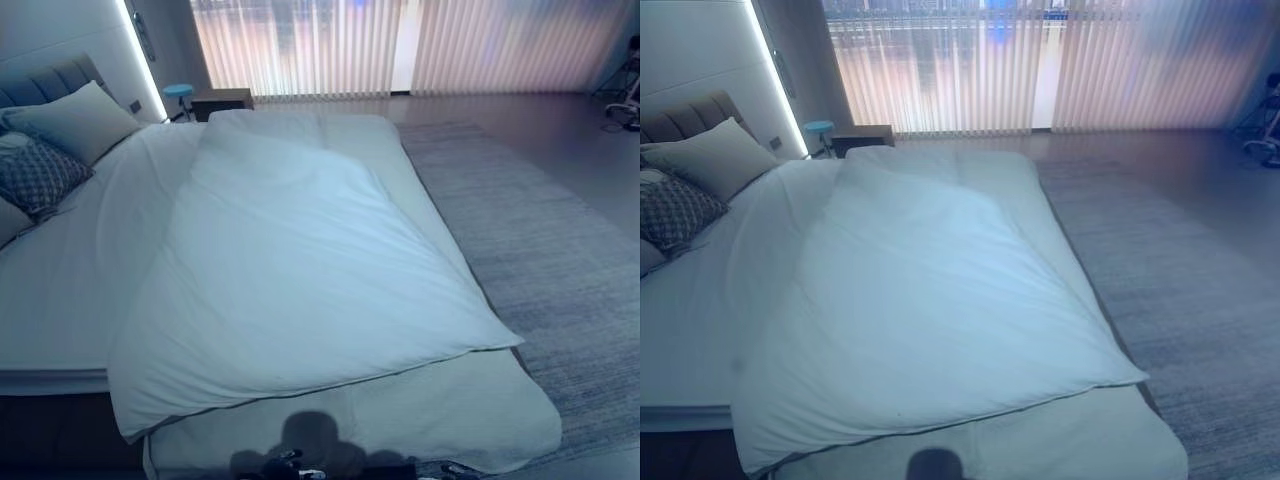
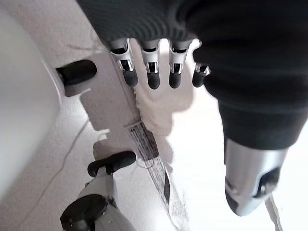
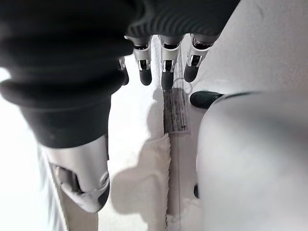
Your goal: Make the bed
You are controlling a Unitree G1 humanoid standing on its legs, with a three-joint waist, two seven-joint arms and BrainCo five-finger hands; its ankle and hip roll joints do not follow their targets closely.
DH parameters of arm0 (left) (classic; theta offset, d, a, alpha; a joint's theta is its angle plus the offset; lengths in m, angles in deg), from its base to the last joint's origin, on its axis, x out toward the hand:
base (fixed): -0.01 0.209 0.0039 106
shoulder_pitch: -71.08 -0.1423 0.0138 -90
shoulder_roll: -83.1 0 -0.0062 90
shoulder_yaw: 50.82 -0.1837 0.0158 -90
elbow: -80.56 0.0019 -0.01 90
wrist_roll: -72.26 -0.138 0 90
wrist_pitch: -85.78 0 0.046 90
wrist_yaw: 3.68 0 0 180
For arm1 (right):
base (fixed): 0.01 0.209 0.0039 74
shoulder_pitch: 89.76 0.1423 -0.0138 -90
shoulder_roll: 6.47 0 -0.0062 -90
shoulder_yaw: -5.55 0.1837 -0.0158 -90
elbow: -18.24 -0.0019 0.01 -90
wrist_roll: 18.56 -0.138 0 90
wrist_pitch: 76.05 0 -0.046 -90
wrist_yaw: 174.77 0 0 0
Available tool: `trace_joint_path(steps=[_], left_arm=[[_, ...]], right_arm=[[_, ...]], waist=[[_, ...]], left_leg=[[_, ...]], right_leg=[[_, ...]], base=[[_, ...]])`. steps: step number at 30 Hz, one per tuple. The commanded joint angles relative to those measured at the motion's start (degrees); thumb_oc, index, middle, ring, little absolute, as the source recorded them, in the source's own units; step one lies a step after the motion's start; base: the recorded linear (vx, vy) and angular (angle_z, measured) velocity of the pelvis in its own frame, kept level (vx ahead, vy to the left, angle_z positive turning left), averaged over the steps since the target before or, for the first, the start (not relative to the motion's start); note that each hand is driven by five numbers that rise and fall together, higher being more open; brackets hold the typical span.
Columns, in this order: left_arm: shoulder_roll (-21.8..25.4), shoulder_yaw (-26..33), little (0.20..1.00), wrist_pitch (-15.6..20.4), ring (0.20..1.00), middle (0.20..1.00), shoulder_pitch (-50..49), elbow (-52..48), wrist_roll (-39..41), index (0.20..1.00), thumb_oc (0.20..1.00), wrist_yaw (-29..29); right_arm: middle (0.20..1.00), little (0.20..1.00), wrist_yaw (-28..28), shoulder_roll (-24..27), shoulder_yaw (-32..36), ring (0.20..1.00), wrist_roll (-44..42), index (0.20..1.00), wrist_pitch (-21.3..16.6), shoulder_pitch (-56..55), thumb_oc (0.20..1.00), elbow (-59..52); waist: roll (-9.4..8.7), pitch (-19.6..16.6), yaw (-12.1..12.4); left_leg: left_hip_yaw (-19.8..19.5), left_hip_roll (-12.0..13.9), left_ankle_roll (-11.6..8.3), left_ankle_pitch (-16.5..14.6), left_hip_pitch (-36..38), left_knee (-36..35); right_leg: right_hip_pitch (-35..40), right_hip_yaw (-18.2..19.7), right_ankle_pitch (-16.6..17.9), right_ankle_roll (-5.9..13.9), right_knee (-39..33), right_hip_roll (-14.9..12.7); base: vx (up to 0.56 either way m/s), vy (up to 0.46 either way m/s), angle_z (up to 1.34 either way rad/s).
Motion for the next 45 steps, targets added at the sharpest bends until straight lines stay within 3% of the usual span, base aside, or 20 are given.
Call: trace_joint_path(steps=[1, 7, 8, 11, 12, 14, 18, 31, 45], left_arm=[[-1.5, -1.0, 1.000, 1.2, 1.000, 1.000, 4.8, 3.6, 0.5, 1.000, 1.000, 0.2], [-0.5, 2.3, 1.000, 3.3, 1.000, 1.000, 7.4, -0.7, 12.8, 1.000, 1.000, -2.4], [-0.2, 3.2, 1.000, 4.0, 1.000, 1.000, 9.6, -2.5, 18.4, 1.000, 1.000, -3.0], [-0.5, 4.3, 1.000, 3.7, 1.000, 1.000, 11.0, -3.0, 22.9, 1.000, 1.000, -3.9], [-1.2, 5.6, 1.000, 3.8, 1.000, 1.000, 14.1, -4.1, 29.1, 1.000, 1.000, -4.6], [-1.5, 6.3, 1.000, 3.7, 1.000, 1.000, 15.4, -4.5, 31.4, 1.000, 1.000, -5.3], [-2.2, 10.6, 1.000, 4.5, 1.000, 1.000, 22.6, -6.5, 42.2, 1.000, 1.000, -8.3], [-2.0, 19.2, 1.000, 8.7, 1.000, 1.000, 35.1, -11.7, 56.3, 1.000, 1.000, -15.3], [2.5, 24.2, 1.000, 11.5, 1.000, 1.000, 45.0, -10.7, 60.8, 1.000, 1.000, -19.4]], right_arm=[[1.000, 1.000, 0.6, -3.5, -1.2, 1.000, -0.1, 1.000, -0.9, 2.5, 1.000, 3.3], [1.000, 1.000, -0.6, -3.7, -1.9, 1.000, -4.6, 1.000, -2.4, 3.6, 1.000, -0.4], [1.000, 1.000, -0.9, -3.6, -2.8, 1.000, -6.5, 1.000, -2.8, 4.4, 1.000, -2.4], [1.000, 1.000, -1.0, -3.4, -3.6, 1.000, -7.9, 1.000, -2.9, 4.6, 1.000, -3.6], [1.000, 1.000, -1.1, -2.7, -4.6, 1.000, -9.0, 1.000, -3.1, 5.8, 1.000, -5.1], [1.000, 1.000, -1.4, -2.4, -5.1, 1.000, -9.3, 1.000, -3.0, 6.4, 1.000, -5.9], [1.000, 1.000, -2.6, -1.6, -6.0, 1.000, -12.6, 1.000, -3.1, 8.6, 1.000, -11.4], [1.000, 1.000, -4.2, 1.6, -9.0, 1.000, -15.8, 1.000, -3.5, 9.5, 1.000, -26.5], [1.000, 1.000, -5.7, 2.8, -11.1, 1.000, -13.9, 1.000, -4.1, 9.6, 1.000, -31.4]], waist=[[-2.74, 0.4, 0.1], [-3.99, 4.5, -0.3], [-4.40, 6.5, -0.6], [-4.48, 7.6, -0.9], [-4.46, 10.5, -1.0], [-4.60, 11.5, -1.1], [-5.71, 15.5, -2.5], [-6.94, 17.7, -5.6], [-7.17, 16.8, -7.2]], left_leg=[[-0.7, -2.8, 3.70, -1.8, -1.4, 0.0], [-1.1, -2.2, 2.98, -0.1, -5.1, 0.0], [-1.1, -1.8, 2.58, 0.9, -7.5, 0.0], [-0.9, -1.4, 2.52, 1.1, -8.8, 0.0], [-0.4, -1.4, 2.63, 2.6, -10.0, 0.0], [-0.3, -1.5, 2.68, 3.1, -10.7, 0.0], [-0.2, -2.1, 2.33, 1.6, -20.5, 10.4], [-0.6, -1.0, 0.59, -0.7, -37.5, 22.8], [-0.2, -0.2, 0.78, -3.0, -44.6, 28.1]], right_leg=[[-1.1, 1.7, -0.3, 1.78, 0.3, -1.0], [-5.1, 1.9, 0.7, 1.53, 0.9, -0.2], [-8.3, 2.2, 0.7, 1.46, 2.5, 0.3], [-10.2, 2.5, 0.4, 1.30, 4.1, 0.7], [-12.7, 2.5, -0.1, 1.07, 6.5, 0.9], [-14.1, 2.7, -0.4, 0.89, 7.9, 1.0], [-22.4, 3.0, -2.0, 1.14, 16.2, 0.9], [-37.5, 2.4, -3.2, 0.73, 25.3, 0.4], [-44.5, 2.9, -3.4, 0.60, 27.6, 0.3]], base=[[-0.02, 0.011, -0.04], [-0.12, -0.021, -0.02], [-0.21, -0.038, -0.01], [-0.13, -0.017, -0.04], [-0.14, 0.000, -0.05], [-0.14, 0.003, -0.06], [-0.18, -0.011, -0.14], [-0.08, -0.028, 0.04], [0.00, 0.011, -0.02]])
